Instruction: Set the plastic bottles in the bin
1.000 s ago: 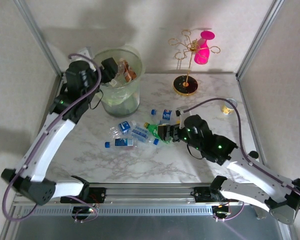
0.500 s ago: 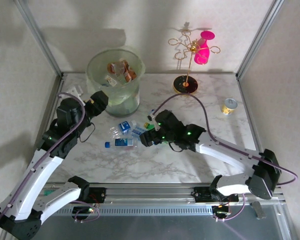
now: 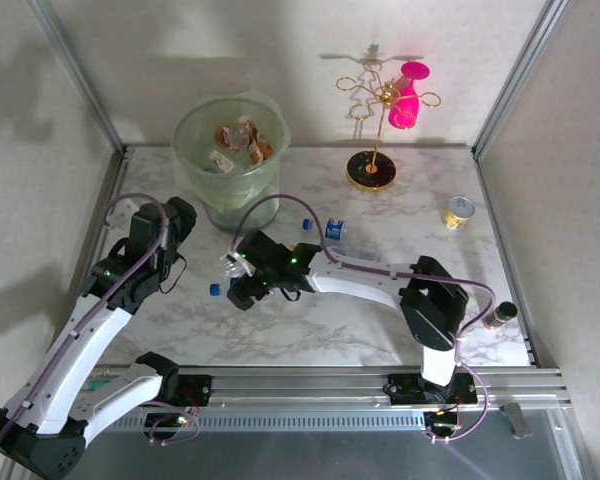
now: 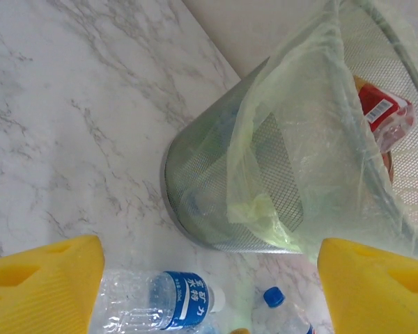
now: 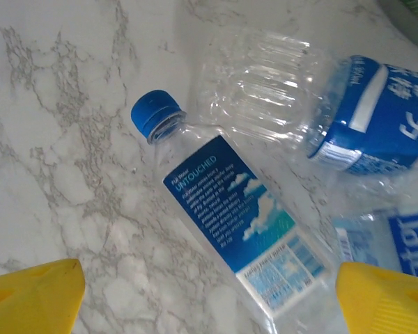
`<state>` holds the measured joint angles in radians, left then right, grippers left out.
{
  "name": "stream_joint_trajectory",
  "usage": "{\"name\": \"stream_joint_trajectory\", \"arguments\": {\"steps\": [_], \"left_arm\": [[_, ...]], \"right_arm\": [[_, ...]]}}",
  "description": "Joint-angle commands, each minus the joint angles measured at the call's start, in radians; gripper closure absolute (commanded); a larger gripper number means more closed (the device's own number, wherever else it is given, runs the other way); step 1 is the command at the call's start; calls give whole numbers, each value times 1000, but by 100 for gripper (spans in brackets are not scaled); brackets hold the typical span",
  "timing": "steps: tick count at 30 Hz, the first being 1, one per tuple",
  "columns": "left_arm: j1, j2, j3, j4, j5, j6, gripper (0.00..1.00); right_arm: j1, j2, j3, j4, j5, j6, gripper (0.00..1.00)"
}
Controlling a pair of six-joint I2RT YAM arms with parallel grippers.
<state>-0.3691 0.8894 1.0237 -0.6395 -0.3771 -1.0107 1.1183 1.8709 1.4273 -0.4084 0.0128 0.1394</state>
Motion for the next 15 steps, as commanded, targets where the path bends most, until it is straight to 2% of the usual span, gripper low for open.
{"name": "stream_joint_trajectory", "arguments": {"steps": [1, 8, 15], "left_arm": [[10, -27, 6, 13, -45, 15, 20], [10, -32, 3, 9, -38, 46, 20], [12, -46, 0, 11, -42, 74, 20]], "right_arm": [[6, 59, 79, 8, -6, -37, 4], [9, 195, 194, -17, -57, -55, 2], [20, 215, 159, -7, -77, -49, 3]]}}
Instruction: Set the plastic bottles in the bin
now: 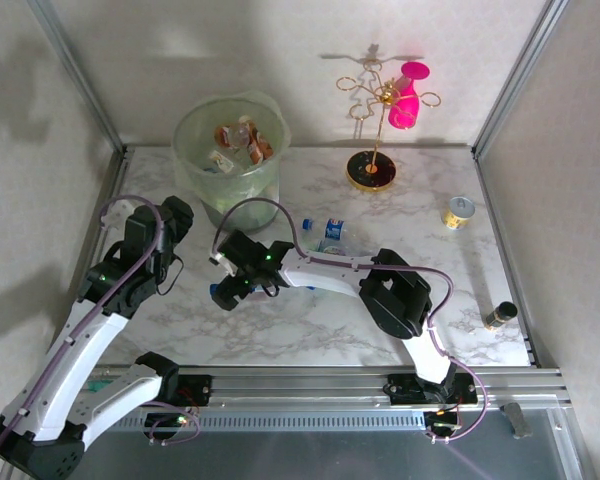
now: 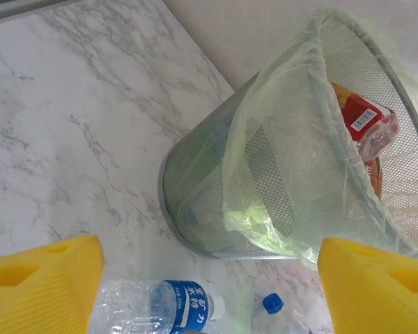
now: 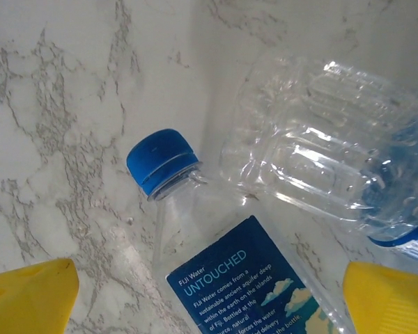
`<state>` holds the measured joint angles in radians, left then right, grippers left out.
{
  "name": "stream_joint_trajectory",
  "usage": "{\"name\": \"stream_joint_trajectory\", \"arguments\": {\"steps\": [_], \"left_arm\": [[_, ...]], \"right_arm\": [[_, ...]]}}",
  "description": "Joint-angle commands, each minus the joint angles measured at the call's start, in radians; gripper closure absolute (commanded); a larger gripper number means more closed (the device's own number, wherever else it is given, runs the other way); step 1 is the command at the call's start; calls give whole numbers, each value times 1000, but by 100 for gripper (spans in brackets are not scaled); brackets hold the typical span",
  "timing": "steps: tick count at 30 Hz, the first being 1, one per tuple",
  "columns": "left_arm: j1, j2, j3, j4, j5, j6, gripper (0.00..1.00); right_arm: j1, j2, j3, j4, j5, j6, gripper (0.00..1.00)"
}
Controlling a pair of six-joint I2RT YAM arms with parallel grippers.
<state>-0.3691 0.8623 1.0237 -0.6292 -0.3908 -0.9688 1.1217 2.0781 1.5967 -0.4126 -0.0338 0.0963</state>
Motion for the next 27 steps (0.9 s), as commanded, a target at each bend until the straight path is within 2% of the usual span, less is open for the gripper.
{"name": "stream_joint_trajectory", "arguments": {"steps": [1, 16, 19, 27], "left_arm": [[12, -18, -2, 2, -29, 34, 20], [12, -28, -45, 41, -9, 49, 20], [12, -26, -41, 43, -14, 55, 20], [11, -16, -26, 46, -4, 71, 21]], "right_arm": [[17, 8, -20, 1, -32, -5, 3], [30, -18, -157, 32, 45, -3, 5], [43, -42, -194, 49, 71, 1, 10], [72, -92, -252, 77, 150, 13, 42]]}}
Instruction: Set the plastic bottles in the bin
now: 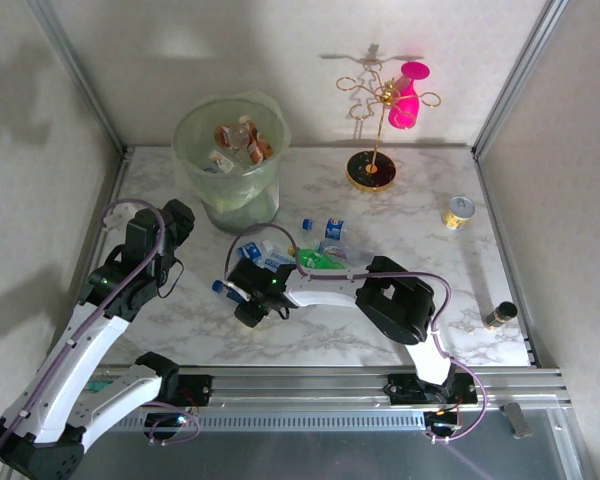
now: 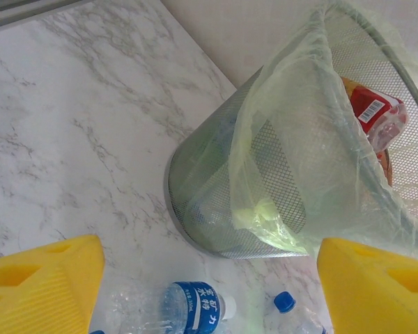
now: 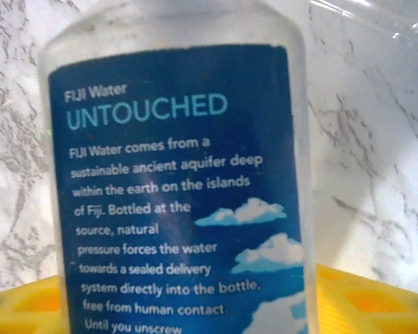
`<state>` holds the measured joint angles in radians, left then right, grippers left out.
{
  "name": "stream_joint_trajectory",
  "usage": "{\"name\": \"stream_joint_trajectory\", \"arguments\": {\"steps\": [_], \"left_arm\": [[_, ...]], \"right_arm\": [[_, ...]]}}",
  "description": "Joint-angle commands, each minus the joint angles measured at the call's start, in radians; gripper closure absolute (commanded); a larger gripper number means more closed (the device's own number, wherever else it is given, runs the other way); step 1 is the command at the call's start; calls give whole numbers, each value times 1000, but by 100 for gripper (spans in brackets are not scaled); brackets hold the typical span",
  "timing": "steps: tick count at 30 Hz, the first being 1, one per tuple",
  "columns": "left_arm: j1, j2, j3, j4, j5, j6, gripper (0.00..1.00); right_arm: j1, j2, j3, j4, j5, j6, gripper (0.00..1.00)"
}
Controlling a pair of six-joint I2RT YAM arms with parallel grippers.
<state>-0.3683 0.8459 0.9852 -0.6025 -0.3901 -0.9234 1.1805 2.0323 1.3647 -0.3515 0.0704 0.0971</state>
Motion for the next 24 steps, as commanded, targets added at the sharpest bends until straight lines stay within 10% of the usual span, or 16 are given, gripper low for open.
{"name": "stream_joint_trajectory", "arguments": {"steps": [1, 7, 19, 24], "left_arm": [[11, -1, 17, 18, 0, 33, 21], [11, -28, 64, 52, 96, 130, 19], [-14, -86, 69, 402, 734, 311, 15], [-71, -60, 80, 409, 659, 297, 7]], "right_arm": [[16, -57, -27, 21, 49, 12, 45], [27, -165, -80, 48, 43, 13, 51], [12, -533, -157, 189, 16, 97, 49], [-2, -621, -147, 218, 77, 148, 50]]}}
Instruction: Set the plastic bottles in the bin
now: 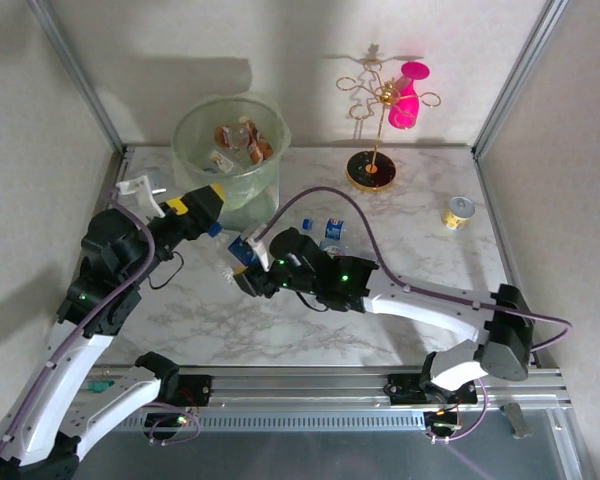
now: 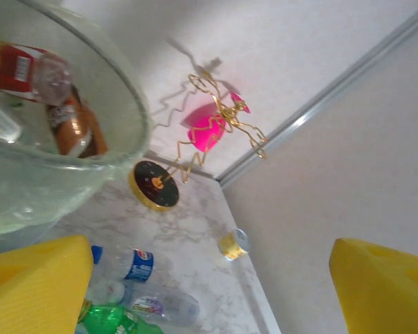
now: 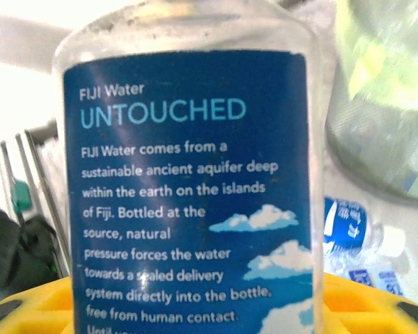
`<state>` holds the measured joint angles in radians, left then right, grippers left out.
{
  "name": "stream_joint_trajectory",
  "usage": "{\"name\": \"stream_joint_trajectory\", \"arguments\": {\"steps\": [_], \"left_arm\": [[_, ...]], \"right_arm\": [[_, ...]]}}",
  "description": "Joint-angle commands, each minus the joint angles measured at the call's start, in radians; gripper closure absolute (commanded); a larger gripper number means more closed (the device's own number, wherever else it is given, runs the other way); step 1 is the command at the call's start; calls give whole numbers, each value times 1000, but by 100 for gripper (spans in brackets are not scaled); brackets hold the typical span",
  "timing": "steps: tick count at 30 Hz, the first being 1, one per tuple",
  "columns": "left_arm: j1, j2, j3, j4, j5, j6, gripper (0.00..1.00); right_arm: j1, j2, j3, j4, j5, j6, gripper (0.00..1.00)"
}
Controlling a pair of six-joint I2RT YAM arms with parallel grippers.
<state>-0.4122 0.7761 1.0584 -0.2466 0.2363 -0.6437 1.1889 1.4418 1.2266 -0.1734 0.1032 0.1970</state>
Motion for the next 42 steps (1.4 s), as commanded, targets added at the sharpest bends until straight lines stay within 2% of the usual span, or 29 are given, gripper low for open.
{"name": "stream_joint_trajectory", "arguments": {"steps": [1, 6, 14, 19, 23, 29, 33, 34, 35, 36, 37, 38, 42], "left_arm": [[-44, 18, 11, 45, 6, 16, 5], [-102, 56, 5, 51, -42, -27, 3], [-157, 147, 6, 99, 82, -24, 6], [-188, 183, 7, 140, 138, -16, 11], [-220, 222, 30, 142, 190, 5, 19], [-256, 238, 62, 98, 160, 57, 44], [-255, 232, 77, 93, 145, 64, 48], [-257, 233, 79, 93, 146, 64, 48], [-257, 236, 81, 97, 146, 64, 49], [-257, 239, 81, 100, 144, 61, 49], [-257, 244, 80, 105, 140, 55, 50], [-257, 252, 84, 106, 128, 48, 51], [-238, 320, 187, 1, 3, 62, 52]], "right_arm": [[-12, -41, -2, 35, 71, 65, 50], [-19, -82, 6, 36, 111, 109, 50], [-36, -134, 8, 43, 184, 117, 50], [-47, -162, 4, 63, 184, 122, 50], [-51, -173, 3, 65, 178, 125, 50], [-52, -178, -12, 59, 183, 127, 49], [-52, -187, -25, 58, 195, 127, 48], [-52, -187, -25, 55, 197, 127, 45], [-52, -187, -26, 54, 200, 127, 37], [-52, -188, -24, 50, 205, 128, 25], [-53, -187, -24, 45, 211, 128, 8], [-52, -187, -24, 42, 215, 127, 2], [-55, -197, -32, 7, 263, 122, 1]]}}
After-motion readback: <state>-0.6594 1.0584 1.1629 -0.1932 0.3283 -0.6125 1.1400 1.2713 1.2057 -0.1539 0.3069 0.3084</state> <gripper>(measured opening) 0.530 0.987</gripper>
